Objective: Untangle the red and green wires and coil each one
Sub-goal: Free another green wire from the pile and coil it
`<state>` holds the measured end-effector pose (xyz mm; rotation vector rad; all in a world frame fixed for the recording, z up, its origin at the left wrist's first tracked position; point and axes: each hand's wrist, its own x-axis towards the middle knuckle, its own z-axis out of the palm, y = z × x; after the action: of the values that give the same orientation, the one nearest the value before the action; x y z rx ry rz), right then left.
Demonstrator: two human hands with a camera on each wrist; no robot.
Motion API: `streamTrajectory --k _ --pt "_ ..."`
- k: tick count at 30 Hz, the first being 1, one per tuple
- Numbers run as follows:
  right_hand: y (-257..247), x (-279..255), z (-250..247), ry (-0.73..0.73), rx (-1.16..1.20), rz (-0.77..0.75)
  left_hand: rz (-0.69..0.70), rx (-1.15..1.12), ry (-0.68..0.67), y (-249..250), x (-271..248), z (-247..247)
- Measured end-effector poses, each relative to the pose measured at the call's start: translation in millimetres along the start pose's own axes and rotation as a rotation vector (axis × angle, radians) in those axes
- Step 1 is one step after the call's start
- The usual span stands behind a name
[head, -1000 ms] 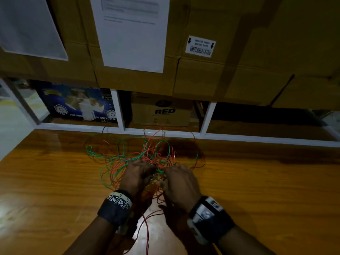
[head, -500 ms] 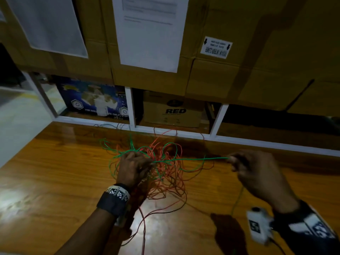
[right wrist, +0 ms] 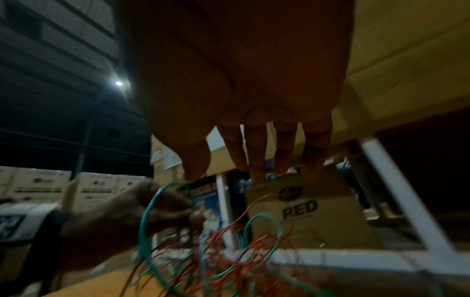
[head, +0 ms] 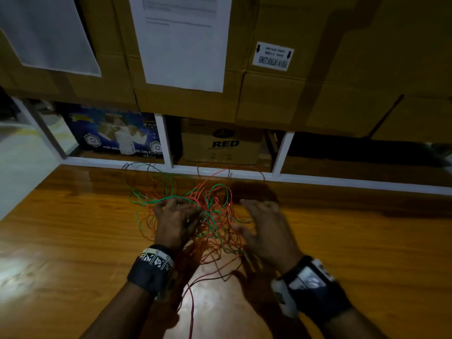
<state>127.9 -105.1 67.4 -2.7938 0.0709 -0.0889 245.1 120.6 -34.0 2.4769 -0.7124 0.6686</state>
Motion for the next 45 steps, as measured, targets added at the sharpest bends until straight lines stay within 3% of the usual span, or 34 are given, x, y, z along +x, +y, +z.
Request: streamTrajectory --k 2,5,7,11,15,17,19,21,23,25,28,32,35,41,43,45 --pt "-25.0 15.4 25.0 -0.041 -0.020 -0.078 -0.002 0.017 0.012 4.9 -1.5 -3.7" --pt "-41.3 33.7 50.2 0.011 0.062 -0.124 -0.002 -0.001 0.040 7.8 -4.4 -6.1" --pt "-41.1 43.8 54.8 0.010 0.272 -0.094 -0.025 -0.011 0.062 6.5 -6.2 -8.2" --pt "-44.1 50.8 43.4 -0.174 0.744 0.046 -0.038 0.001 0.069 3.0 -9.6 -11.1" --pt "-48.0 37.0 31.9 -0.235 0.706 -0.067 -0.053 -0.035 0.045 4.4 -8.0 -8.6" --pt "-39.5 32.8 13.0 -0.282 0.756 -0.046 -0.053 -0.044 0.033 -1.8 -10.8 -5.6" --pt "-30.9 33.0 -14.4 -0.238 0.755 -0.041 -0.025 -0.049 0.030 -8.8 -14.8 -4.4" --pt "-28.2 35.6 -30.8 -0.146 0.526 -0.083 0.009 -0.041 0.047 -8.8 -15.3 -4.9" --pt "-36.0 39.9 -21.9 -0.228 0.409 -0.026 0.033 -0.038 0.071 -1.3 -9.8 -5.9" --pt "-46.5 39.7 8.9 -0.385 0.522 0.071 0.040 -0.046 0.076 5.3 -5.7 -2.2" --pt "-54.0 32.7 43.4 -0.409 0.721 0.092 0.042 -0.171 0.062 8.0 -8.7 0.6" --pt "-40.5 17.3 3.2 -0.434 1.014 0.201 0.075 -0.218 0.048 1.4 -12.6 -5.9" --pt "-10.6 5.9 -56.7 -0.367 1.073 0.104 0.033 -0.172 0.008 -23.5 -17.9 -5.0" --pt "57.5 -29.8 -157.1 -0.026 1.203 0.173 -0.027 -0.170 -0.052 -45.8 -17.8 -5.6" --pt "80.3 -35.1 -161.0 0.053 1.038 0.226 -0.012 -0.155 -0.056 -41.4 -12.2 -5.1" --pt "97.6 -35.4 -151.2 0.156 0.552 0.273 0.022 -0.130 -0.040 -33.5 -6.9 -5.1"
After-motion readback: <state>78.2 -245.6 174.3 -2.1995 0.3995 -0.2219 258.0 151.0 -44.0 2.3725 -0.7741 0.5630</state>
